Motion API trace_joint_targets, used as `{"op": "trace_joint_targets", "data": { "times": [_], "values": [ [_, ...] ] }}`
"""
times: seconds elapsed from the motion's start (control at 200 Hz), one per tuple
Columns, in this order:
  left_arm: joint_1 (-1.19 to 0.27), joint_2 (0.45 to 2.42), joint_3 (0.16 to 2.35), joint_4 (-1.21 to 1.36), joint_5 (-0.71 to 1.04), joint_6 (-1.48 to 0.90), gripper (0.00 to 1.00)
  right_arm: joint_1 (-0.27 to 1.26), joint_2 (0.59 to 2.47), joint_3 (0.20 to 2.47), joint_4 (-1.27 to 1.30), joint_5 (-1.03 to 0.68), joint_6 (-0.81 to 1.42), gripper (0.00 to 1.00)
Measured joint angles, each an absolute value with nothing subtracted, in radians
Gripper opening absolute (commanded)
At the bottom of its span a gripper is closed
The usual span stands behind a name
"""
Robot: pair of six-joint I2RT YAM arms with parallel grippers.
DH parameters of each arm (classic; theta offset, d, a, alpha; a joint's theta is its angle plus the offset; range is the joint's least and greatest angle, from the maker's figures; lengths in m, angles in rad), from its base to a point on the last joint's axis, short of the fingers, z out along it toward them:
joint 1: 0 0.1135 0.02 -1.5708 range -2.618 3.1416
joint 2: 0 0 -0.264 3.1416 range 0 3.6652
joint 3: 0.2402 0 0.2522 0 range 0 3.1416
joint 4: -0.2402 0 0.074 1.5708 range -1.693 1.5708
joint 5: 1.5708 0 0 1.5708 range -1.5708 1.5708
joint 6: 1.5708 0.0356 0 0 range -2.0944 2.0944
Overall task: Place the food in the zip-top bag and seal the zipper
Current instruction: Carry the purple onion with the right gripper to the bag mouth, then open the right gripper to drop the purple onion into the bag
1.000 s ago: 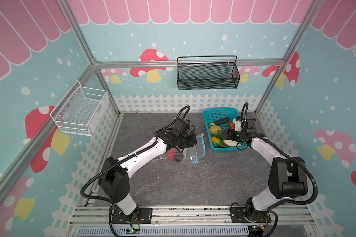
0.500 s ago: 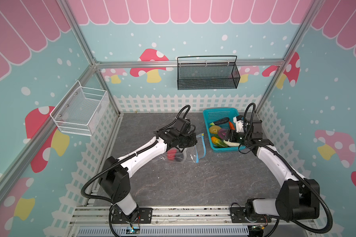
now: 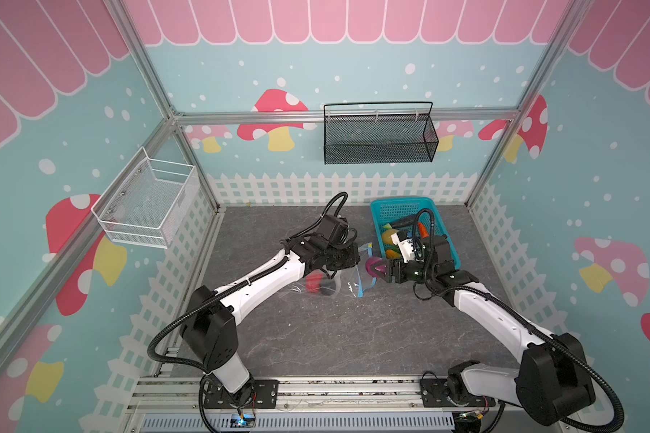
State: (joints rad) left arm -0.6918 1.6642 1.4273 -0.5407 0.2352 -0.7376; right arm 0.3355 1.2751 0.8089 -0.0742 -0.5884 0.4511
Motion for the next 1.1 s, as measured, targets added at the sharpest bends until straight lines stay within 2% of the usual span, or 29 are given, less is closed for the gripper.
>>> {"op": "trace_joint_targets", "data": {
  "times": [0.545,1.1],
  "values": [
    [-0.695,1.625,1.427,-0.541,0.224,-0.737,0.0,0.401,1.411,0.809,-0.029,-0.56,0.457,0.64],
    [-0.696,1.624,1.427,-0.541,0.221,-0.737,0.0,0.414,1.453,0.821,-0.033,-0.529,0.45,0.79]
  ]
}}
